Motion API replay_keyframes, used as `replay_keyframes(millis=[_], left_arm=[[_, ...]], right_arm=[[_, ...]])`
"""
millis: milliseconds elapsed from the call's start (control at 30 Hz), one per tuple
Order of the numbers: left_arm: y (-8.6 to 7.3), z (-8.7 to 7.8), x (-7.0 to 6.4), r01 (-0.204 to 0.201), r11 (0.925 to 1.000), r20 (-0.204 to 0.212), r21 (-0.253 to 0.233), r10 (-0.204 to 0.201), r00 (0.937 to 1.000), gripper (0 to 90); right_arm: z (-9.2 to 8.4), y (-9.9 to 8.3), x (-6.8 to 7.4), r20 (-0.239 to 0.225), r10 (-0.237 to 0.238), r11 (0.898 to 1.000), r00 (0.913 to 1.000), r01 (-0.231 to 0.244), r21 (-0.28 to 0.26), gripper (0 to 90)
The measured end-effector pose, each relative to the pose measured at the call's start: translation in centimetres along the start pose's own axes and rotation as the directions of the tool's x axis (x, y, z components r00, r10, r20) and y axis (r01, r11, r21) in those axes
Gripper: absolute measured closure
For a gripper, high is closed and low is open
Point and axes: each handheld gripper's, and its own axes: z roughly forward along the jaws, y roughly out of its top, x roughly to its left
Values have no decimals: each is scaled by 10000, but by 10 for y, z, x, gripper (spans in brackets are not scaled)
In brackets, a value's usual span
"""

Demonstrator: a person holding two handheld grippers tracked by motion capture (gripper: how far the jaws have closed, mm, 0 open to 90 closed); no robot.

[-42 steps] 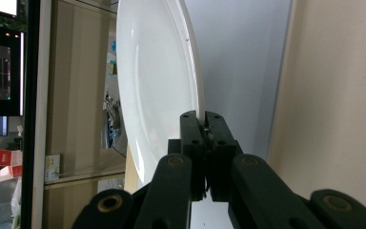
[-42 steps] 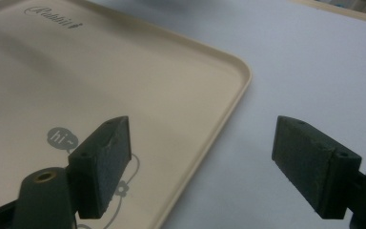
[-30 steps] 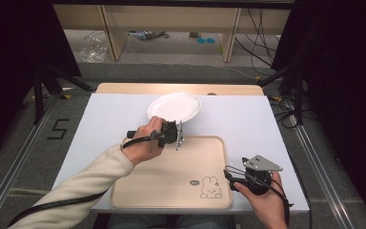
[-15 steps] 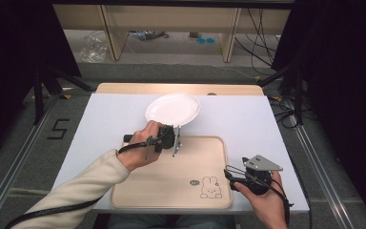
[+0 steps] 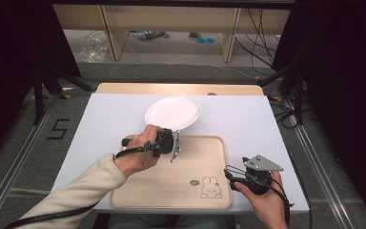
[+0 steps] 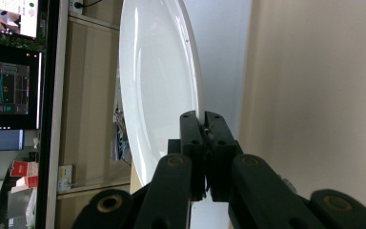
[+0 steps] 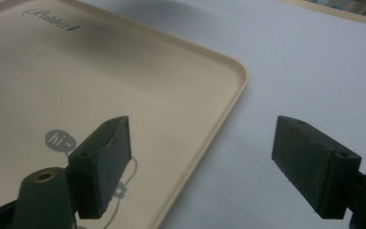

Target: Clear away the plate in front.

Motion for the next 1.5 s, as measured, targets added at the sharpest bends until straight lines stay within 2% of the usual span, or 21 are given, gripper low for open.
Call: replay_keyframes(millis=[133, 300, 333, 367, 433, 600, 833, 1000, 1267, 1300, 1433, 1500], left_arm=[[-1, -4, -3, -30, 10000, -49, -39, 29, 10000, 882], [-1, -8, -6, -45, 9999, 4, -101, 45, 10000, 881], [-1, -9, -5, -169, 9998, -106, -119, 168, 9998, 881], [-1, -9, -6, -50, 9999, -32, -135, 50, 10000, 881], [-1, -11, -6, -240, 9996, -136, -130, 238, 9996, 881], [-1, -14, -6, -210, 9996, -139, -173, 207, 9997, 882], [-5, -19, -7, -557, 9984, -170, -17, 557, 9983, 881], [-5, -23, -8, -363, 9992, -215, -154, 359, 9991, 881], [-4, -27, -7, -537, 9985, -259, -108, 535, 9982, 881], [-4, -28, -8, -557, 9984, -251, -110, 554, 9982, 881], [-4, -30, -9, -542, 9984, -258, -172, 537, 9982, 882], [-5, -32, -9, -494, 9986, -289, -212, 488, 9984, 882]], right_arm=[[0, 0, 0, 69, -54, 9999, 10000, 55, -162, 219], [0, 0, -1, 44, -4, 9999, 10000, 4, -103, 219], [0, 0, -1, 55, -5, 9999, 10000, 5, -126, 219], [0, 0, -1, 47, -4, 9999, 10000, 5, -111, 219], [0, 0, -1, 49, -6, 9999, 10000, 6, -108, 219], [-1, 0, -1, 71, -18, 9999, 10000, 19, -131, 219], [-1, 0, -1, -5, 52, 10000, 10000, -52, -6, 219], [-1, 0, -1, 18, 21, 10000, 10000, -21, -25, 219], [-2, 0, -1, -4, 63, 10000, 10000, -63, -7, 219], [-1, 0, -1, 95, -7, 9999, 10000, 8, -135, 218], [0, 0, -2, 90, -67, 9999, 9999, 68, -138, 218], [-2, 0, -1, 0, 57, 10000, 10000, -57, -10, 218]])
